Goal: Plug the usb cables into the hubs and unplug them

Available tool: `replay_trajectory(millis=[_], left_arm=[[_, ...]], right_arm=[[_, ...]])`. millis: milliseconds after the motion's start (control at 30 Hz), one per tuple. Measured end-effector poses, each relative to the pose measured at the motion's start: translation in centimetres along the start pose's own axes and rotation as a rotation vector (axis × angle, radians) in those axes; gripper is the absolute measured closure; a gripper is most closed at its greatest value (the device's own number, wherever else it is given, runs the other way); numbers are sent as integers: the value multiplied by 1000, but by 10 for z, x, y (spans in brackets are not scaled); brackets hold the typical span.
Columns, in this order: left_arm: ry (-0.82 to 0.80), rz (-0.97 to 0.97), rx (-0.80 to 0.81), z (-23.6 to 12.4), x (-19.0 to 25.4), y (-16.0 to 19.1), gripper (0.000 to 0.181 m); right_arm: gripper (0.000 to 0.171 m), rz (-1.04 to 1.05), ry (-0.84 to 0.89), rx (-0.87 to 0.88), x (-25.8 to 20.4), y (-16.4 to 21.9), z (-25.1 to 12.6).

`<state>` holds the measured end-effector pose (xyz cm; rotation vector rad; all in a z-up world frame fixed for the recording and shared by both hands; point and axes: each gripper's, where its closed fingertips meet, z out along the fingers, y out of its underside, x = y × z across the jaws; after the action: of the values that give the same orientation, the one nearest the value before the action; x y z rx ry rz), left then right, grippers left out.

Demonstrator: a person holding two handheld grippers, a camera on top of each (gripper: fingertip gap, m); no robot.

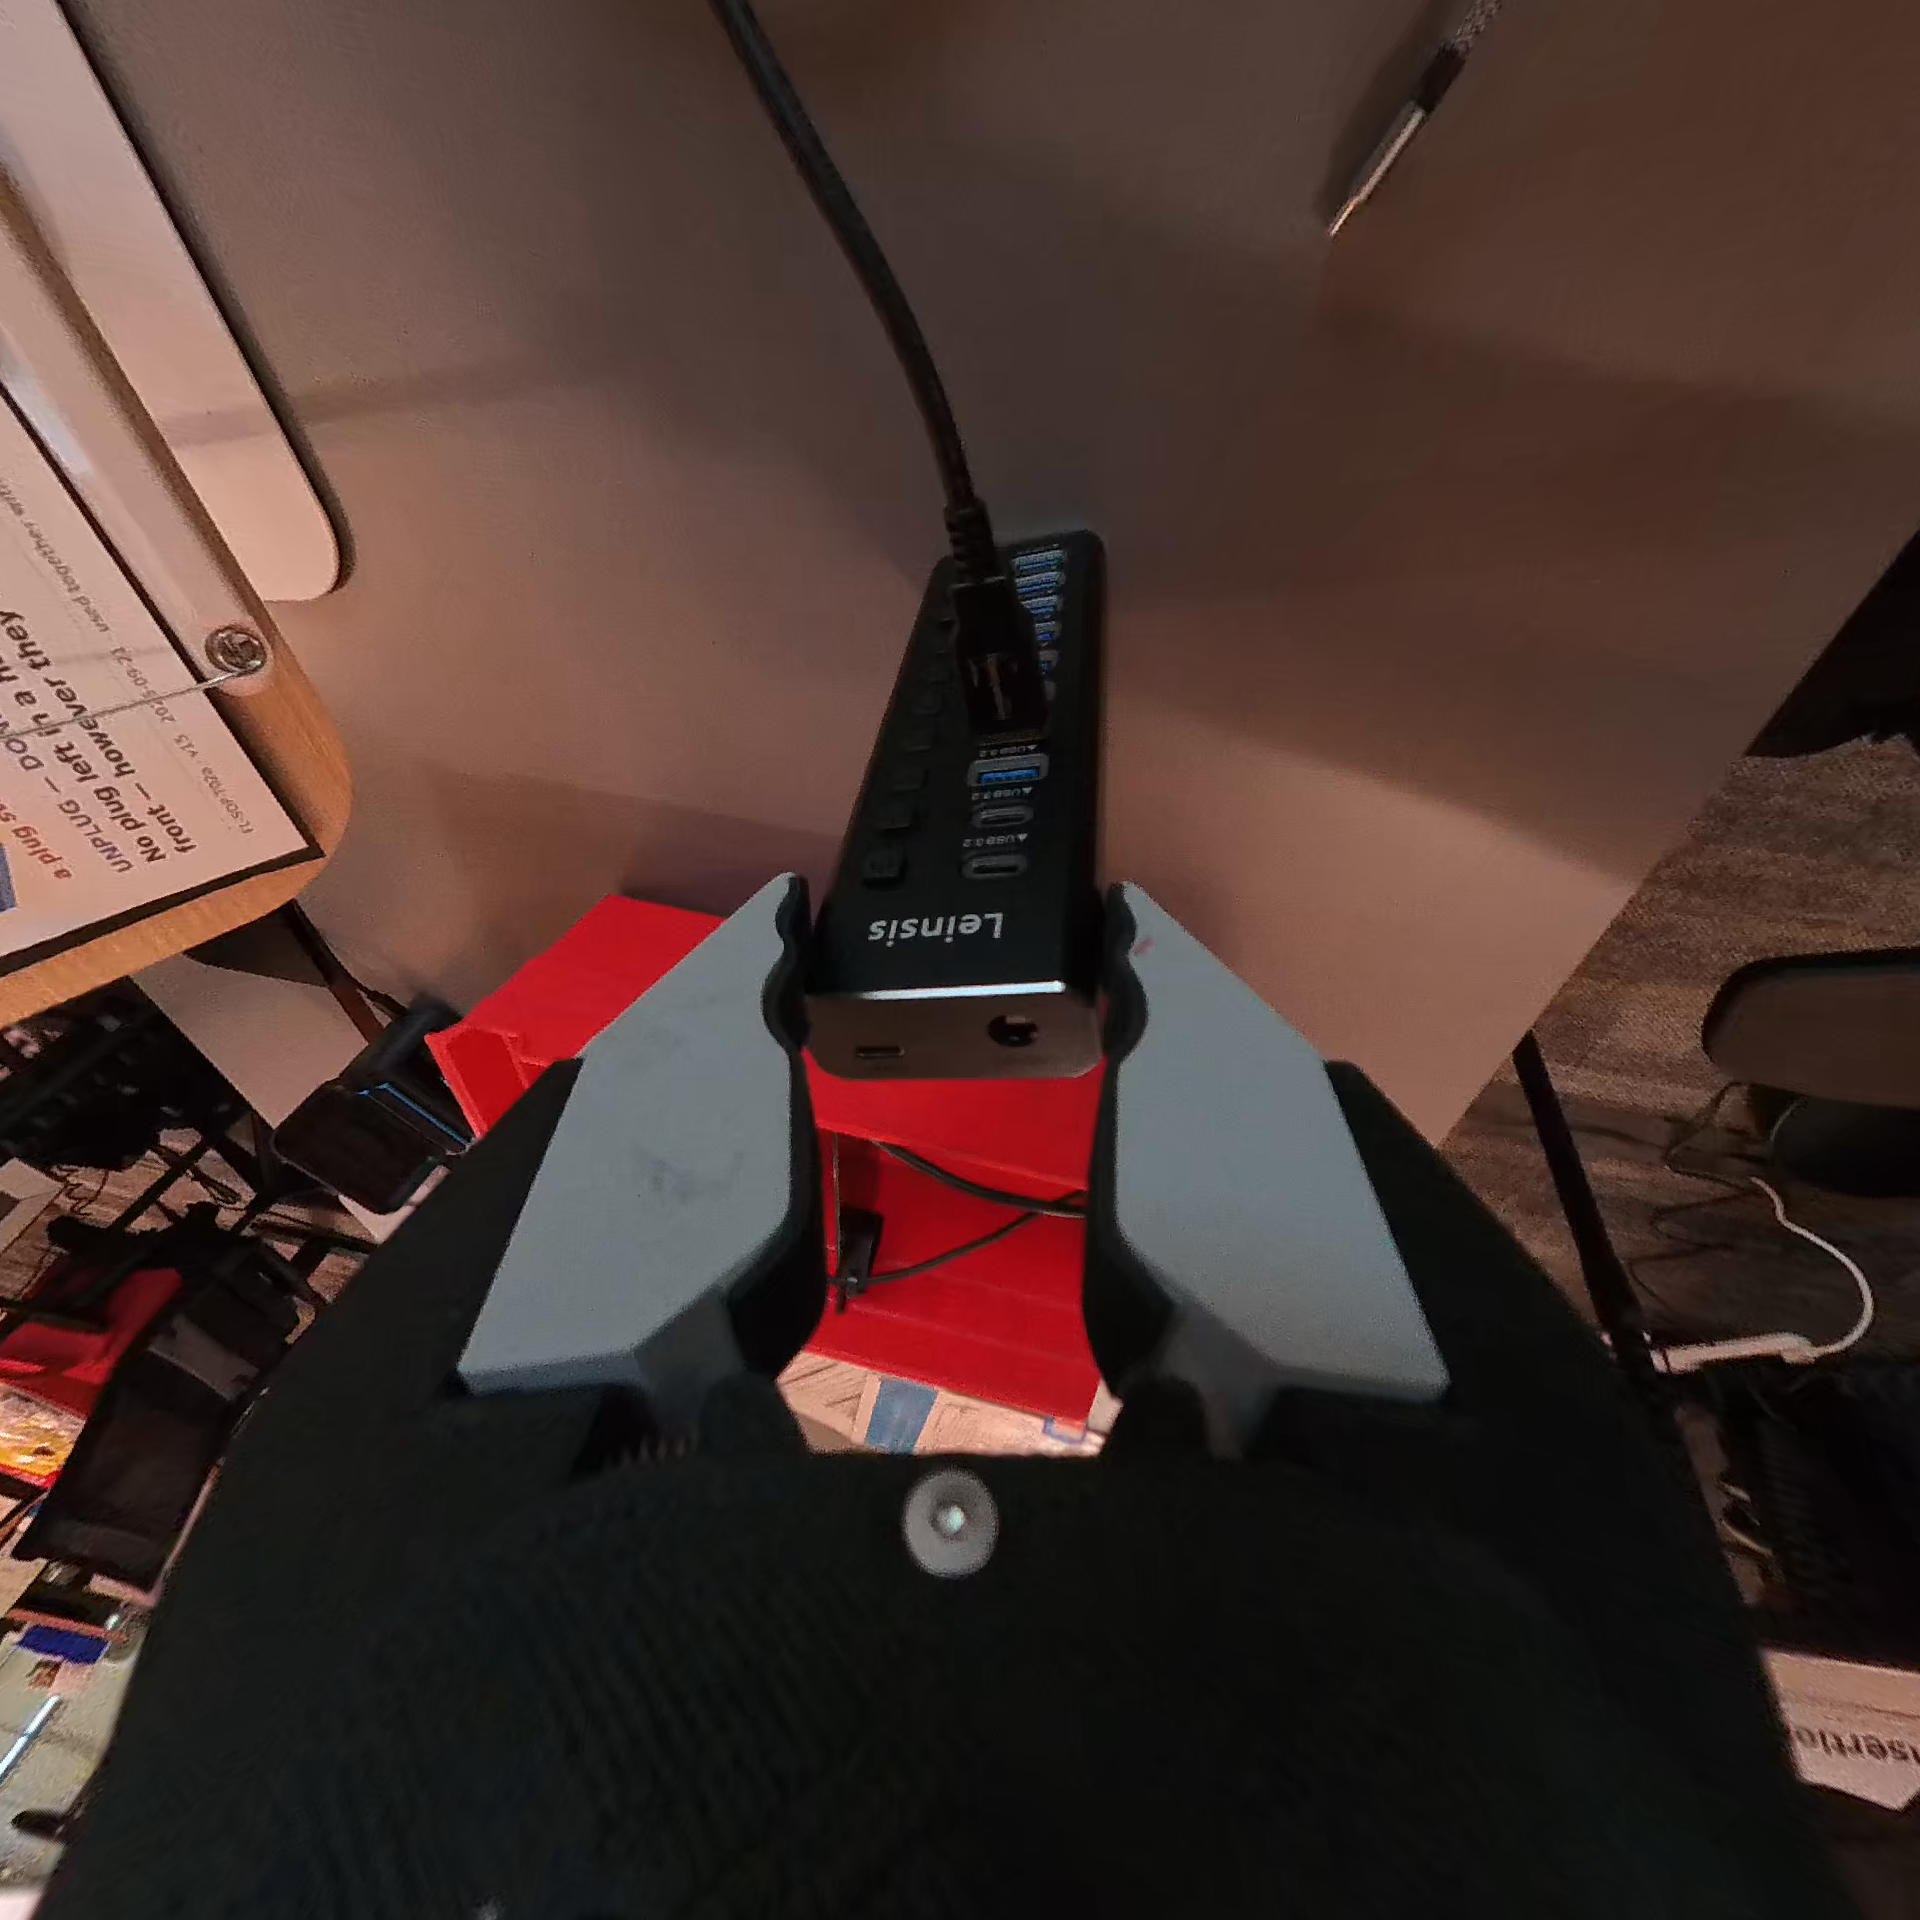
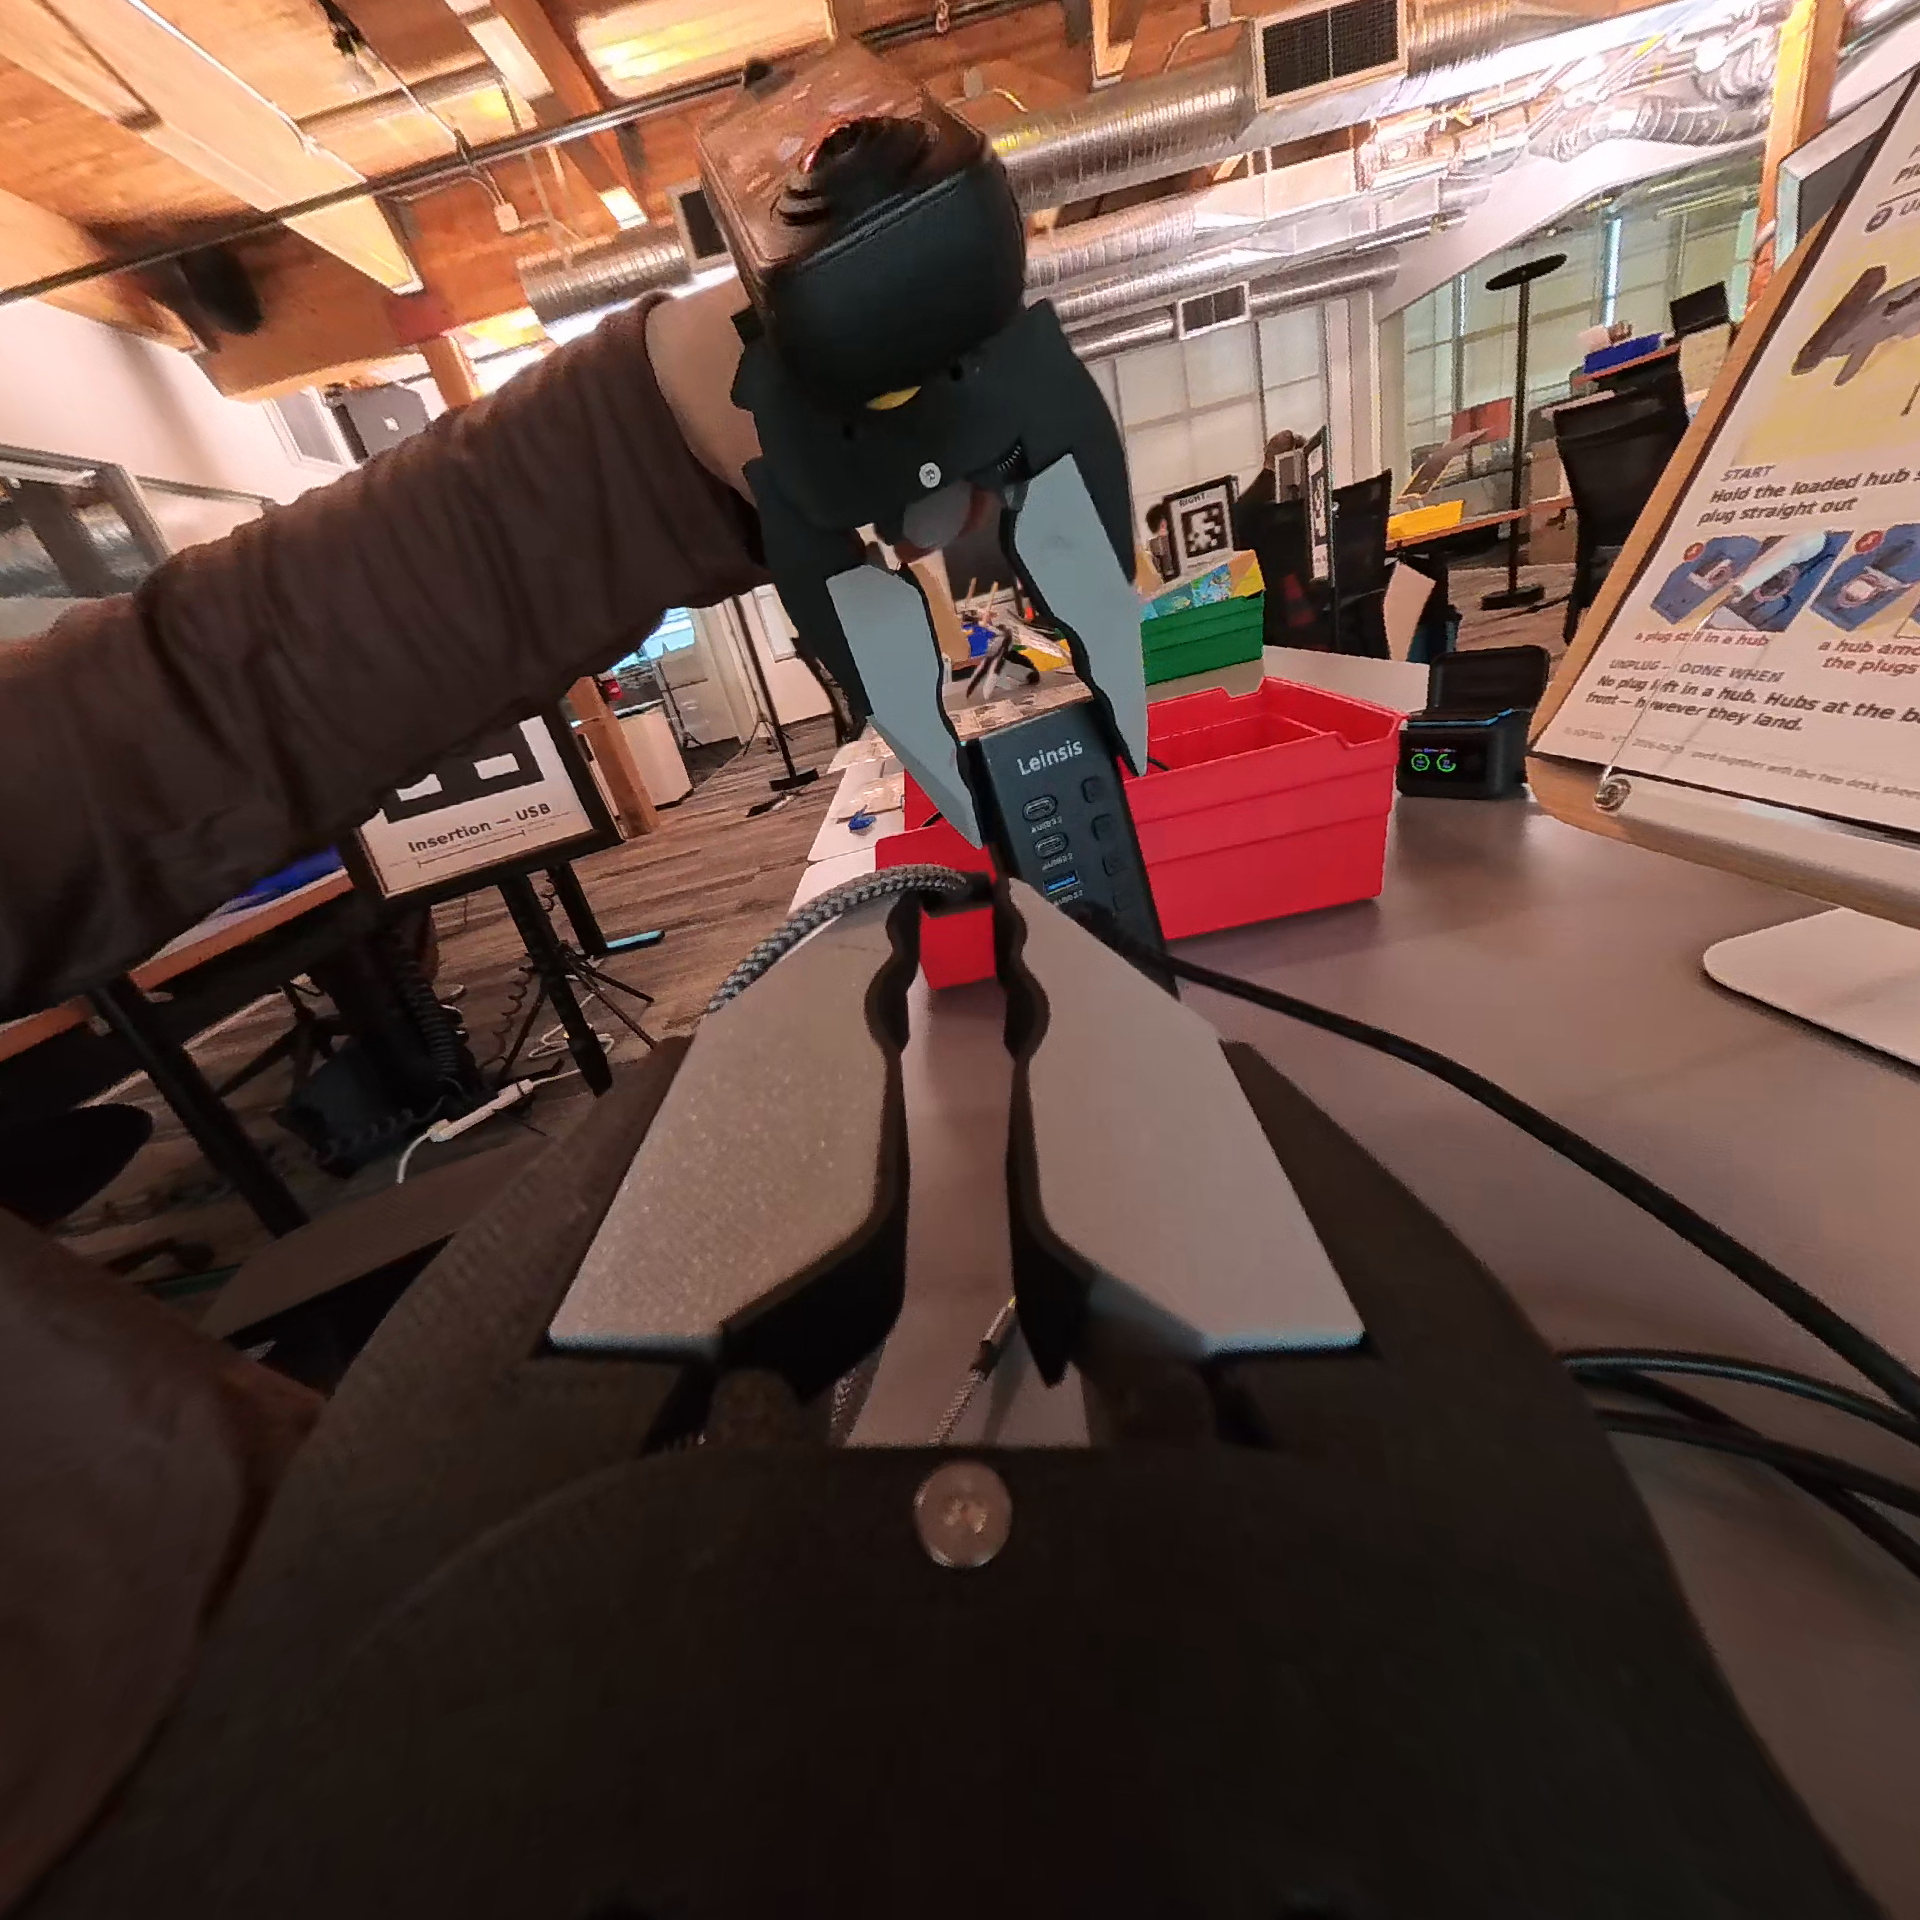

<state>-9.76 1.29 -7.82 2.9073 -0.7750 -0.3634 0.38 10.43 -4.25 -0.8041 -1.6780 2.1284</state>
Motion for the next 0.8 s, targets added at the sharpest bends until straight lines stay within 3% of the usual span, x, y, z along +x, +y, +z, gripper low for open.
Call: replay_trajectory(millis=[33,500,667,800], left_arm=[[-8,0,15,1,0,0,126],[0,-103,304,9,-6,-15,113],[-52,-235,383,12,-18,-11,78],[-127,-459,594,4,-32,-12,65]], right_arm=[[161,5,-4,0,0,0,0],[161,-9,-50,-73,-9,15,11],[161,-7,-61,-80,-11,16,12],[161,-10,-65,-77,-13,15,12]])
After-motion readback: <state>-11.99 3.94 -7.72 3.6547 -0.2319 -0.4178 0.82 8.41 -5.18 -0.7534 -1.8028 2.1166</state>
